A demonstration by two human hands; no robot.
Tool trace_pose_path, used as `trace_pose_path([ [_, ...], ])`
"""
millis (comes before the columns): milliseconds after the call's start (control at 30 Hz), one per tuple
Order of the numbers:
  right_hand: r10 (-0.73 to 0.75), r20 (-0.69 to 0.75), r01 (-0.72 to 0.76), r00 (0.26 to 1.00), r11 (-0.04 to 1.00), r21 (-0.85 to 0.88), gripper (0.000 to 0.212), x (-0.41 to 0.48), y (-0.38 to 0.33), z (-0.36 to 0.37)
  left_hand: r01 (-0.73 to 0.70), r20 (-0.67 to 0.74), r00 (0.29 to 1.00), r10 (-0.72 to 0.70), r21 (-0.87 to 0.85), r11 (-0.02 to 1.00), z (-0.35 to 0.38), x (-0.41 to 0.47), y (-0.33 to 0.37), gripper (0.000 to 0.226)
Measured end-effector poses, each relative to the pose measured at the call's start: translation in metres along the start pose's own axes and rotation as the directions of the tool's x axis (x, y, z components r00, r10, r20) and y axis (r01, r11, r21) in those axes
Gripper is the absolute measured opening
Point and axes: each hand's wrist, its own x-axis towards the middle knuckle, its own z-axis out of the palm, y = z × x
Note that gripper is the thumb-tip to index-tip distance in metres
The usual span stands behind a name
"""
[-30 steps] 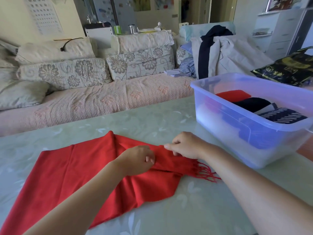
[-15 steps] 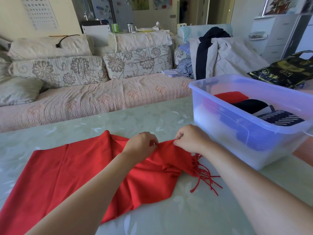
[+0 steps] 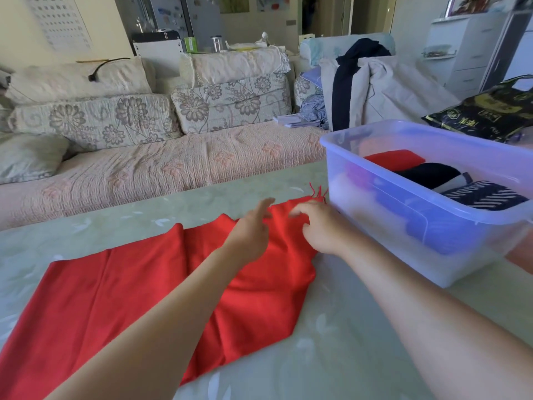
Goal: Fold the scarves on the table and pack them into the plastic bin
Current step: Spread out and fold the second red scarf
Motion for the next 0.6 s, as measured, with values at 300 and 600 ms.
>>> trace_pose_path([
  [300, 0.254, 0.229, -0.162, 0.940, 0.921, -0.355, 0.037, -0.033, 0.019, -0.003, -0.111, 0.137, 0.988, 0.076, 0.267, 0.957, 0.048, -0.067, 0.043, 0.053],
  [600, 0.037, 0.141, -0.053, 0.989, 0.992, 0.116, 0.052, -0.031, 0.022, 0.011, 0.413, -0.192, 0.888, -0.418, -0.063, 0.908, 0.012, -0.044, -0.002, 0.027],
])
